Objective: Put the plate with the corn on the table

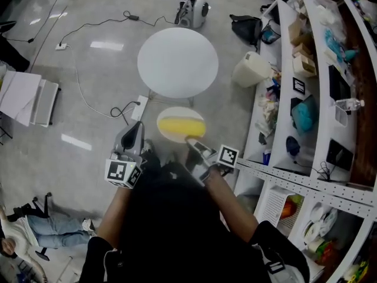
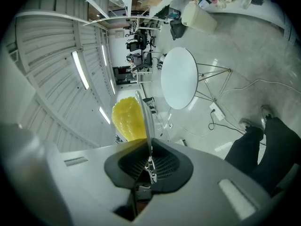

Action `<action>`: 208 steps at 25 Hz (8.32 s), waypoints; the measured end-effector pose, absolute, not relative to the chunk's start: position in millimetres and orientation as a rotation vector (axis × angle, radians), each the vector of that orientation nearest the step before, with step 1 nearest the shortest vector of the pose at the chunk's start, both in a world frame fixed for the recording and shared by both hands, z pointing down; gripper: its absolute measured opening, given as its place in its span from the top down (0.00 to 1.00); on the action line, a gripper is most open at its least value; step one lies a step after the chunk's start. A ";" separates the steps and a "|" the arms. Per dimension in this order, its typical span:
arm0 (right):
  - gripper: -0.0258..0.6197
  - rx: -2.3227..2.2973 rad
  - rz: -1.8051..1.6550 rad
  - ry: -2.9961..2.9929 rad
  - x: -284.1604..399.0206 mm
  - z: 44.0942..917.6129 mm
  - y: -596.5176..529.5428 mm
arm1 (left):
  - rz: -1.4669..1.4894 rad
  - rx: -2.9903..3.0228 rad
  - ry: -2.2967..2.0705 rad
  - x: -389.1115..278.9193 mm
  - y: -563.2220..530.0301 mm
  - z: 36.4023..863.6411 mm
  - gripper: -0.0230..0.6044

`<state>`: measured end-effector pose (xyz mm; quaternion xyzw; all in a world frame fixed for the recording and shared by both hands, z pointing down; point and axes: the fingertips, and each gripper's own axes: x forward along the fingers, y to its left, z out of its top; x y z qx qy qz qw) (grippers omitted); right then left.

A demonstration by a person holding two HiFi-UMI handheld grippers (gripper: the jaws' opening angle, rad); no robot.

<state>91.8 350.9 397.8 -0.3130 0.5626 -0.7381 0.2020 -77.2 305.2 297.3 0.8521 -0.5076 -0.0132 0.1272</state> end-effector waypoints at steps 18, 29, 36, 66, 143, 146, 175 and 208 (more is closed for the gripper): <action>0.92 -0.847 -2.060 1.559 90.0 397.6 307.0 | -0.060 2.504 -1.447 -75.1 249.4 297.2 0.95; 0.92 -0.868 -2.064 1.532 81.4 404.3 267.4 | -0.087 2.507 -1.396 -79.6 195.2 299.8 0.95; 0.92 -0.879 -2.053 1.526 71.5 401.5 231.3 | -0.041 2.543 -1.373 -92.6 156.6 309.6 0.95; 0.92 -0.896 -1.981 1.480 14.4 385.2 135.8 | -0.129 2.540 -1.250 -137.8 51.3 291.0 0.96; 0.92 -0.852 -2.100 1.449 69.8 585.2 -35.3 | 0.027 2.410 -1.191 -68.6 -148.7 489.9 0.95; 0.92 -0.852 -2.103 1.446 71.2 595.8 -37.6 | 0.031 2.413 -1.195 -67.5 -149.6 498.3 0.96; 0.92 -0.893 -2.179 1.390 78.2 659.3 -52.0 | 0.028 2.352 -1.201 -57.8 -162.9 537.4 0.96; 0.86 -0.910 -2.263 1.317 72.9 662.1 -51.9 | 0.022 2.311 -1.235 -60.2 -156.3 547.7 0.96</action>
